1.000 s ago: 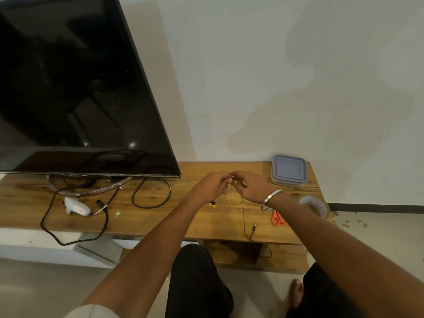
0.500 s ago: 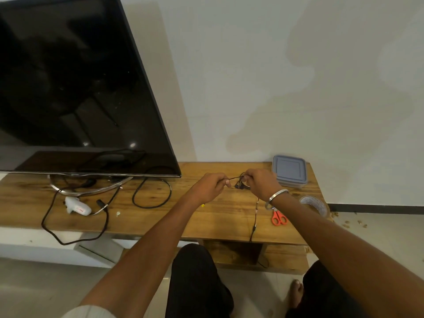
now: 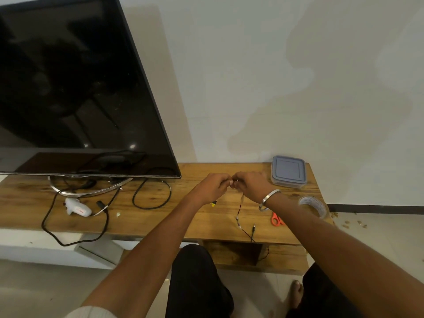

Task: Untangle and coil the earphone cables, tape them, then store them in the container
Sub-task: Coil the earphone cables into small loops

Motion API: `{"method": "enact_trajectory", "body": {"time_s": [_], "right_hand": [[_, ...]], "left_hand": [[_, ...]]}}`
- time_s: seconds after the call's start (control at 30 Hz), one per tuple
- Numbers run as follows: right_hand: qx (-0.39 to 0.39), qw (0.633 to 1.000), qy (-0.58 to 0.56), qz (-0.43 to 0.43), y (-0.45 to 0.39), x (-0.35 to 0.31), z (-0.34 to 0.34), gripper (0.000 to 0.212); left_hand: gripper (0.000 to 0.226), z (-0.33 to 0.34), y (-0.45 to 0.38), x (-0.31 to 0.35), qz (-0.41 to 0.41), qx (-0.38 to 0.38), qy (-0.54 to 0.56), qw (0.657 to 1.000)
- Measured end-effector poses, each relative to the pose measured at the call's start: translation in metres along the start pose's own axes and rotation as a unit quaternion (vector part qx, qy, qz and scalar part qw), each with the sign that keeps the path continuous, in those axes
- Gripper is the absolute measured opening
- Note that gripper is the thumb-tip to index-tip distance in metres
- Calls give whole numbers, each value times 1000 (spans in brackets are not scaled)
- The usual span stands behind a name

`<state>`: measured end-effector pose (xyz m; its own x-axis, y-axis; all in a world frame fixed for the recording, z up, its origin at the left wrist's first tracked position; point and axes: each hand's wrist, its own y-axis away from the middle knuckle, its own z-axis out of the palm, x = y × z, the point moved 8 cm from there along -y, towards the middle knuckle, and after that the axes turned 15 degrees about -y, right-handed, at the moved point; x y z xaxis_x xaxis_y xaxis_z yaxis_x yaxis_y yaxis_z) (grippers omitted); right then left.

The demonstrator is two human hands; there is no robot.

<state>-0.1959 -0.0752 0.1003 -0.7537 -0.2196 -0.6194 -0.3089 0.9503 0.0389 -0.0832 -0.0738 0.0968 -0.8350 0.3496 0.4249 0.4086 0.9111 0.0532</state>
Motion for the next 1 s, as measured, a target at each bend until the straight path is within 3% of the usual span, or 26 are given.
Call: {"method": "enact_trajectory", "body": {"time_s": [0.27,0.4,0.67,1.0], "right_hand": [[55,997,-33,36,2,16,-14,24],[40,997,-34,55,4,23,-13,24],[-6,1000,28,-9,5,-4,-3,26],[53,998,-39,9,6,6,-19,23]], "left_hand": [[24,0,8,-8,-13,-5,8,1000],[24,-1,8,-10,-17,-2,1,1000],[24,0,7,5,0,-10,-7,1000],[27,2,15,-10,-39,-40,24,998]]}}
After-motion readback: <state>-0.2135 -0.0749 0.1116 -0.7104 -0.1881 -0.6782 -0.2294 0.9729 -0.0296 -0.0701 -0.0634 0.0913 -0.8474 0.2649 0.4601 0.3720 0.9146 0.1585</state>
